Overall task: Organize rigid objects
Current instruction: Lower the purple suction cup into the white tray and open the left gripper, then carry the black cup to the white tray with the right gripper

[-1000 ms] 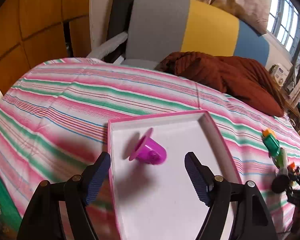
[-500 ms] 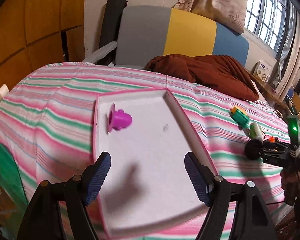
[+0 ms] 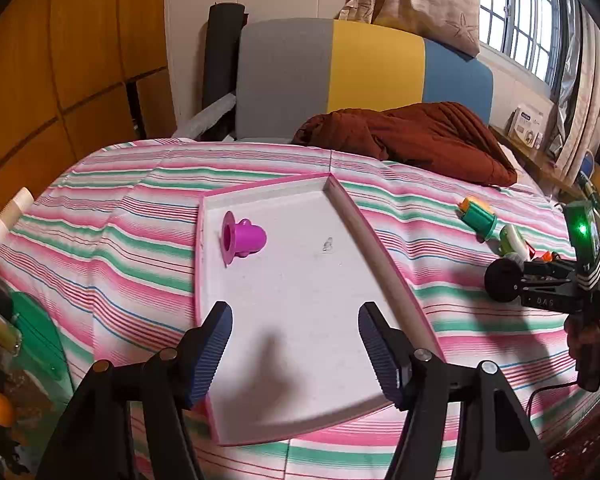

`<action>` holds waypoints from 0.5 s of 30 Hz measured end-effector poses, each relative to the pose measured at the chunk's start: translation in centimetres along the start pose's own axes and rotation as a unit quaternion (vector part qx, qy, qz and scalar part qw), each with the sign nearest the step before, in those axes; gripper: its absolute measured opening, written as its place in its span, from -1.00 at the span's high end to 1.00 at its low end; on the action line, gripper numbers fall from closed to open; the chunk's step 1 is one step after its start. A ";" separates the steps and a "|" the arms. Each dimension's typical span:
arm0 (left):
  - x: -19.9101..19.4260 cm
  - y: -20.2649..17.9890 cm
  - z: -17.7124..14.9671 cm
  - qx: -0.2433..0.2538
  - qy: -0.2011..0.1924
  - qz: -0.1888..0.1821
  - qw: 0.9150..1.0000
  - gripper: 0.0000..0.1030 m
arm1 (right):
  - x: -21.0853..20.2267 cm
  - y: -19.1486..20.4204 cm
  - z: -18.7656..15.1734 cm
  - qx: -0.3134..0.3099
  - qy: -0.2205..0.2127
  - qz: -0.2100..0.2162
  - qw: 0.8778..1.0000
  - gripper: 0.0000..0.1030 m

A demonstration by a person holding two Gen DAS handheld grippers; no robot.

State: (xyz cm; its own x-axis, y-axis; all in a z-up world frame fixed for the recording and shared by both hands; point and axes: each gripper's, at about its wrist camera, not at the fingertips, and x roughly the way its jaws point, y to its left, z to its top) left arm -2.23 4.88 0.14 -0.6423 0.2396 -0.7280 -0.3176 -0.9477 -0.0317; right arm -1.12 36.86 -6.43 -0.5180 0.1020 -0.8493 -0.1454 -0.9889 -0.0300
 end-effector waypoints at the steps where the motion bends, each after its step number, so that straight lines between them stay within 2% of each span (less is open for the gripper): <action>1: -0.1 0.1 -0.1 0.002 -0.001 0.000 1.000 -0.25 | 0.0 0.1 0.0 0.000 0.000 0.000 1.000 -0.21; 9: -0.6 1.2 -0.9 -0.008 0.002 0.006 1.000 -0.24 | -1.3 1.8 0.6 0.001 -0.018 0.022 1.000 -0.21; 15: -0.8 2.7 -1.2 -0.026 0.002 -0.002 1.000 -0.24 | -3.8 6.9 2.4 -0.039 -0.055 0.063 0.996 -0.21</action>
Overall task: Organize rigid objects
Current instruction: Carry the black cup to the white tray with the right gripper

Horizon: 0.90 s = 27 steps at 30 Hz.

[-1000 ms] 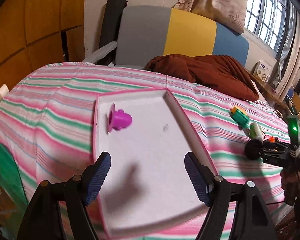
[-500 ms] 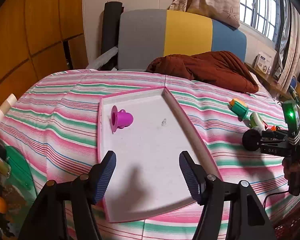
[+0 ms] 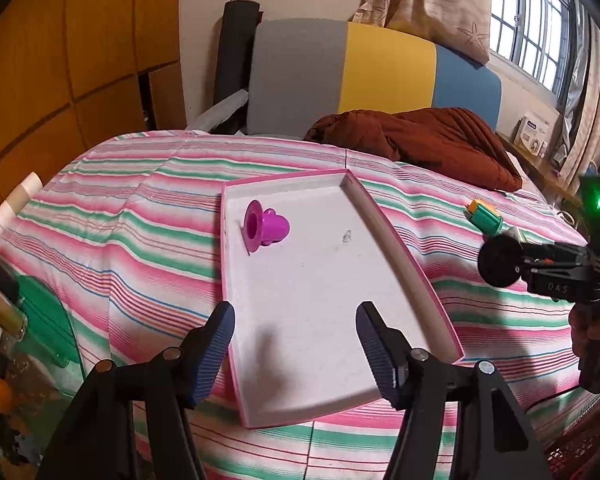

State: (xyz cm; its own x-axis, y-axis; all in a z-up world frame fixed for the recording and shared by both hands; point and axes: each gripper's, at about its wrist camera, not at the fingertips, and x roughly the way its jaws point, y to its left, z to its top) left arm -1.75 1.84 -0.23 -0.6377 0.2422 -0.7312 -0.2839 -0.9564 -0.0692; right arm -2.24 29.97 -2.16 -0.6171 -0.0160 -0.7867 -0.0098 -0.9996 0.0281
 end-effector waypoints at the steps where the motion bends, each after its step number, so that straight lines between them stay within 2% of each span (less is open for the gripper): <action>1: 0.0 0.2 -0.1 -0.002 0.001 0.000 1.000 -0.24 | -0.1 0.8 0.4 -0.006 -0.004 0.008 1.000 -0.21; 7: -0.1 2.1 -0.6 -0.024 0.006 0.010 1.000 -0.24 | 0.1 7.1 2.8 -0.048 -0.015 0.069 0.996 -0.21; 15: -1.1 5.5 -1.0 -0.060 -0.001 0.027 0.998 -0.24 | 3.8 15.0 4.1 -0.093 0.010 0.116 0.989 -0.21; 27: -0.5 7.1 -1.8 -0.075 0.010 0.042 0.996 -0.24 | 11.0 20.4 6.1 -0.092 0.074 0.094 0.989 -0.22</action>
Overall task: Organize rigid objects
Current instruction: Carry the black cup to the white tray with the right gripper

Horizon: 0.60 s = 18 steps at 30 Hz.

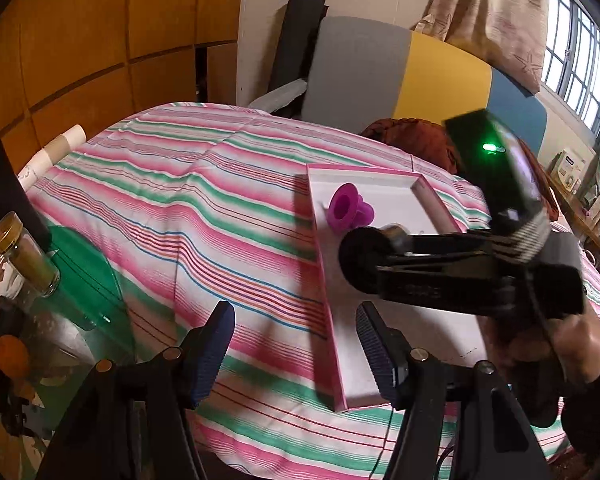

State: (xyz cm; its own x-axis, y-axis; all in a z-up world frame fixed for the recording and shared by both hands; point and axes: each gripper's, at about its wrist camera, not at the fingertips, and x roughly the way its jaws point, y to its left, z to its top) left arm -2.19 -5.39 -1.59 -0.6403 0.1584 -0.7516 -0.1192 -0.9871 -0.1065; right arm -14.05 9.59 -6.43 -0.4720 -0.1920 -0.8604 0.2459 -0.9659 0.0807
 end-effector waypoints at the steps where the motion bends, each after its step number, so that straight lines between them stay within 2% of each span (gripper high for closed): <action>1: 0.1 0.0 0.0 0.000 0.000 0.001 1.000 -0.24 | 0.4 0.2 0.1 0.000 0.004 -0.004 1.000 -0.24; 5: 0.1 0.1 0.0 -0.001 0.002 0.003 1.000 -0.24 | 0.6 0.3 0.3 0.004 0.003 -0.006 1.000 -0.28; 7: 0.1 0.1 0.0 -0.001 0.001 0.002 1.000 -0.24 | 0.3 0.3 0.3 0.007 0.000 0.001 1.000 -0.47; 8: 0.0 0.0 0.0 -0.001 0.000 0.002 1.000 -0.24 | 0.1 0.2 0.2 0.009 -0.001 0.005 1.000 -0.49; 18: -0.5 -0.5 -0.1 0.005 -0.002 0.000 1.000 -0.24 | -1.8 -0.1 -0.6 0.013 -0.021 0.001 1.000 -0.52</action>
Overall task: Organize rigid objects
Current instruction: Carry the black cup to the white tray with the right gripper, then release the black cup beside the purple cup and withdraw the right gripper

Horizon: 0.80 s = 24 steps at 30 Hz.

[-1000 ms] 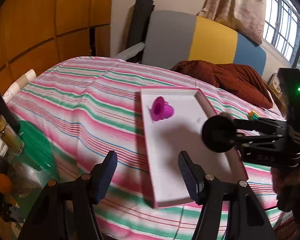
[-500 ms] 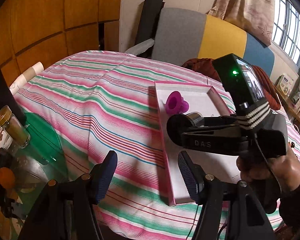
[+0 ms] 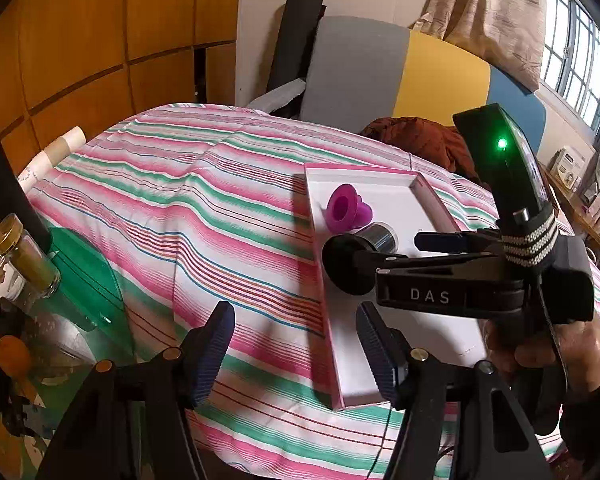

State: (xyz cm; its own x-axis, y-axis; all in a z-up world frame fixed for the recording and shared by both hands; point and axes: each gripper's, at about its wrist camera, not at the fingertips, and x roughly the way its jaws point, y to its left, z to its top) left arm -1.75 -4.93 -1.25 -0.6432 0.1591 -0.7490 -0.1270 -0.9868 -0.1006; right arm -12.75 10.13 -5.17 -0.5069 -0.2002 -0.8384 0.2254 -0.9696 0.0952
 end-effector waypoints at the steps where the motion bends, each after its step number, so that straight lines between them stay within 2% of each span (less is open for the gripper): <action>1: 0.0 -0.1 0.0 0.001 -0.001 0.001 1.000 -0.24 | -0.2 0.0 -0.1 0.000 -0.002 0.000 1.000 -0.53; 17: -0.6 -1.2 0.2 0.017 -0.005 0.000 1.000 -0.24 | -4.5 -0.9 -2.3 0.006 -0.050 -0.020 0.999 -0.58; 24: -0.5 -2.0 0.3 0.024 -0.001 0.000 1.000 -0.24 | -7.3 -1.7 -3.9 -0.006 -0.077 -0.043 0.996 -0.63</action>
State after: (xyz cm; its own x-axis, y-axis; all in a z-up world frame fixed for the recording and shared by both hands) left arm -1.39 -3.03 -0.52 -0.6438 0.1601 -0.7482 -0.1630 -0.9841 -0.0703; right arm -6.24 13.76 -1.29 -0.6466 -0.1368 -0.7505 0.1856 -0.9824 0.0192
